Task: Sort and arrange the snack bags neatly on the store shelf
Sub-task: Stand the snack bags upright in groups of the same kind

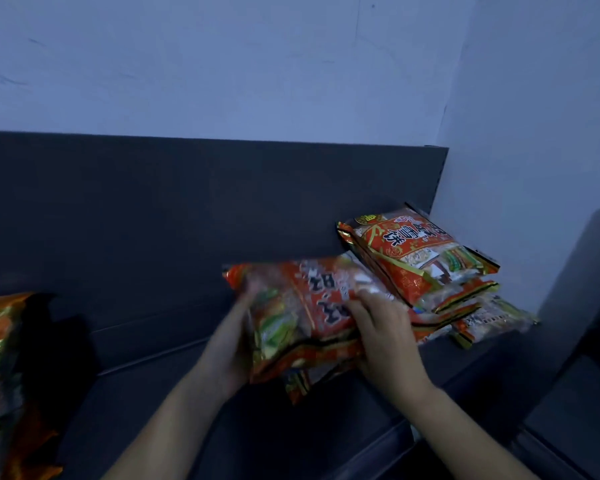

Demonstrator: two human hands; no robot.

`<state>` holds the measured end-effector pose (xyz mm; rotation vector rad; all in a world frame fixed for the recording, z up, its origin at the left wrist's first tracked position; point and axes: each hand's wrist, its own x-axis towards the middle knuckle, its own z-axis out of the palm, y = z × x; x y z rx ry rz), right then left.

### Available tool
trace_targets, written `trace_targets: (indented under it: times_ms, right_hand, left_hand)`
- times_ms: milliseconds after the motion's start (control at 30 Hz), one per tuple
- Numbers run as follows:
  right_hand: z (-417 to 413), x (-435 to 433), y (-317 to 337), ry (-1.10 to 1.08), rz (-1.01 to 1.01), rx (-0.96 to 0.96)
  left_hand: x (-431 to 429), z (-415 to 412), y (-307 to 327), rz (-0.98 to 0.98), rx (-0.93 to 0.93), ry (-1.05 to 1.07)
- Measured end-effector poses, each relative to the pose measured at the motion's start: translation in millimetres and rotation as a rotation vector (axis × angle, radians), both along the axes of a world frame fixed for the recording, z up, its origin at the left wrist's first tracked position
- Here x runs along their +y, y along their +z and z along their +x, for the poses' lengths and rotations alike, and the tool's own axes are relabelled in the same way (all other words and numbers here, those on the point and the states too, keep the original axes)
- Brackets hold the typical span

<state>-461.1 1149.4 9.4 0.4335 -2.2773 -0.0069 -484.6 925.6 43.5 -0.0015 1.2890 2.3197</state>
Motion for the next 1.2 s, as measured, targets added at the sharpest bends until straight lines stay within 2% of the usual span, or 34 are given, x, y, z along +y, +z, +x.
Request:
trace_targets:
  times_ms: [100,167,233,300,333,400,433,633,767,867,967,1100,1200]
  right_hand:
    - [3.0,6.5,-13.9,0.013,0.105,-0.169]
    - [6.2,15.9,-2.4,-0.035,-0.014,-0.221]
    - [7.5,26.1,12.2,-0.058,-0.307,-0.374]
    - [6.5,36.5,23.4,0.039,-0.717,-0.640]
    - [4.7,41.9,25.3,0.110,-0.853,-0.758]
    - [0.4,52.8,24.9,0.165,-0.828,-0.881]
    - [-1.5,57.2,26.2,0.174,-0.794,-0.880]
    - [-14.0,92.0,90.6,0.291,-0.816,-0.661]
    - [-36.5,138.4,147.6,0.276,-0.799,-0.471]
    - [-64.0,184.1,173.0,0.277,-0.844,-0.445]
    - [-99.3,226.4,181.4,0.237,-0.834,-0.491]
    - [-149.9,259.8,160.3,0.100,-0.655,-0.667]
    - [-178.1,271.7,137.2,0.103,-0.630,-0.849]
  left_hand:
    - [5.4,1.3,-24.1,-0.182,-0.003,0.034]
    - [5.0,-1.4,-29.4,-0.233,0.013,0.065]
    - [5.6,-3.8,-31.6,-0.234,0.022,0.071]
    - [9.2,-4.7,-32.7,-0.221,0.043,0.092]
    - [11.2,-4.4,-32.8,-0.212,0.049,0.120]
    - [16.9,-3.6,-28.3,-0.179,0.058,0.196]
    - [21.1,-2.9,-23.6,-0.151,0.072,0.217]
    - [63.8,-19.6,38.1,-0.093,0.311,0.303]
    - [108.1,-50.3,77.9,-0.040,0.462,0.296]
    - [158.4,-93.7,104.4,-0.156,0.567,0.344]
    - [205.9,-134.5,104.7,-0.320,0.646,0.391]
    - [245.1,-172.0,74.0,-0.888,0.782,0.371]
    - [259.6,-187.5,61.1,-1.010,0.758,0.353]
